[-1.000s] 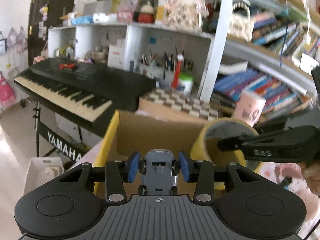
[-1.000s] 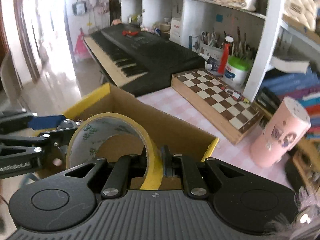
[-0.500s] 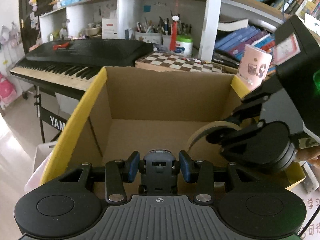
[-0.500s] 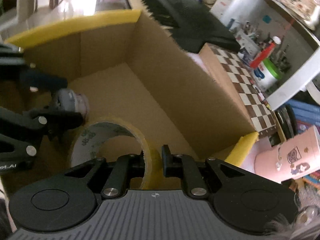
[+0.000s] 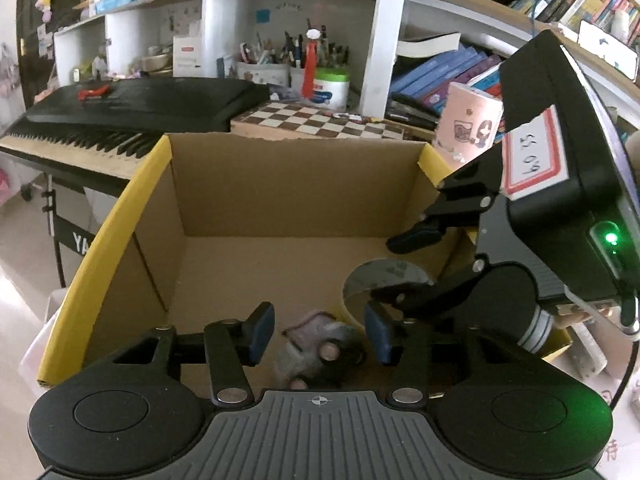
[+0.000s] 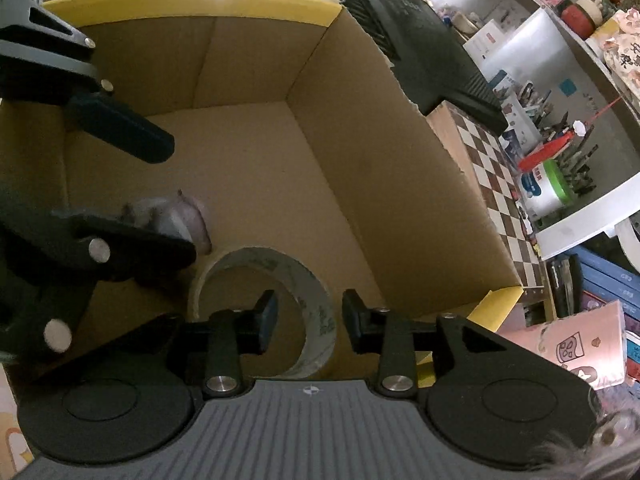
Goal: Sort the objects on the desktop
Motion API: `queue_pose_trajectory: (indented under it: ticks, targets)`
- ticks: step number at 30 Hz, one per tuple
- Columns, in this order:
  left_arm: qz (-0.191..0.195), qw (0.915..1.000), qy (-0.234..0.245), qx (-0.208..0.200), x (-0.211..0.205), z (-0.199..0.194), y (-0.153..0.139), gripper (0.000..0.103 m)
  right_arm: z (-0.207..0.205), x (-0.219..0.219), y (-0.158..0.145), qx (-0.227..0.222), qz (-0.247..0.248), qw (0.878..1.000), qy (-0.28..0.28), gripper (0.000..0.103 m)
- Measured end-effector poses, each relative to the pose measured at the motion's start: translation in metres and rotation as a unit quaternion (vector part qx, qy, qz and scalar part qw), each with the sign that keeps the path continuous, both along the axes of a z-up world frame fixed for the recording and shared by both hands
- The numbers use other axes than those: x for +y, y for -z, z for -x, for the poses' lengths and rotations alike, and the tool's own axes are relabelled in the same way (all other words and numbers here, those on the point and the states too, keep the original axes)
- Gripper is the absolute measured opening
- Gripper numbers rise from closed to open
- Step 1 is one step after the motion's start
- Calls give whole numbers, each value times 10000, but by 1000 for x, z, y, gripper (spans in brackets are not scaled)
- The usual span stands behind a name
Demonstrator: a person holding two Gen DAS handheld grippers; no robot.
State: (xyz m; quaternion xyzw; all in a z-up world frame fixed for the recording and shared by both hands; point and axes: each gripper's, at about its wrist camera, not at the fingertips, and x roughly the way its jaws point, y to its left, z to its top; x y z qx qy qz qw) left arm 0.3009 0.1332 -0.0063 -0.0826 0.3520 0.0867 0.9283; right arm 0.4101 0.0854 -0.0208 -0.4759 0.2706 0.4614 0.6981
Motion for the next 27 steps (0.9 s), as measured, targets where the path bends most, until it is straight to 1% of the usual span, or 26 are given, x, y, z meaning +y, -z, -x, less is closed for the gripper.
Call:
queue_pose_trajectory:
  ticks: [1,2,3,4,5,8,12,15,21,22,24,27]
  targets:
    - [5,10000,-31,-27,0,1,-2,52,0,-2,-1,20,-53,10000,-7,37]
    - [10,9999,-93,-69,2,3,-4,55,1,-2,-3,35,-111,9999,-6,43]
    - [9,9997,-195,-144,3,6,-6,62,2,-4,-6,41,-221,9997,10,48]
    - [11,9994,-285,-214,5,9,-8,69,2,-5,-9,40,-312,9995,76,60]
    - [22,9990,-349,-275,7,12,-11,71,1,-7,-14,102,-439,9988,203,64]
    - [26,9980,-426,-466,11,21,-20,75,0,-16,-32,336,-944,9935,548,64]
    - [-9,9955,-510,-799,13,36,-34,84,12,-31,-56,224,-1596,9823,959,67]
    - [-66,9935,-522,-1008,13,45,-44,86,22,-44,-71,188,-2014,9720,1197,69]
    - [-200,9890,-493,-1381,9,64,-60,94,45,-71,-88,-8,-2742,9443,1818,71]
    - [-215,9882,-496,-1431,8,67,-61,95,49,-76,-90,-39,-2867,9381,1944,73]
    - [-229,9872,-509,-1497,7,73,-64,96,56,-85,-93,-92,-3065,9272,2152,74]
    - [-220,9857,-554,-1579,8,85,-66,96,70,-103,-96,-204,-3367,9072,2514,76]
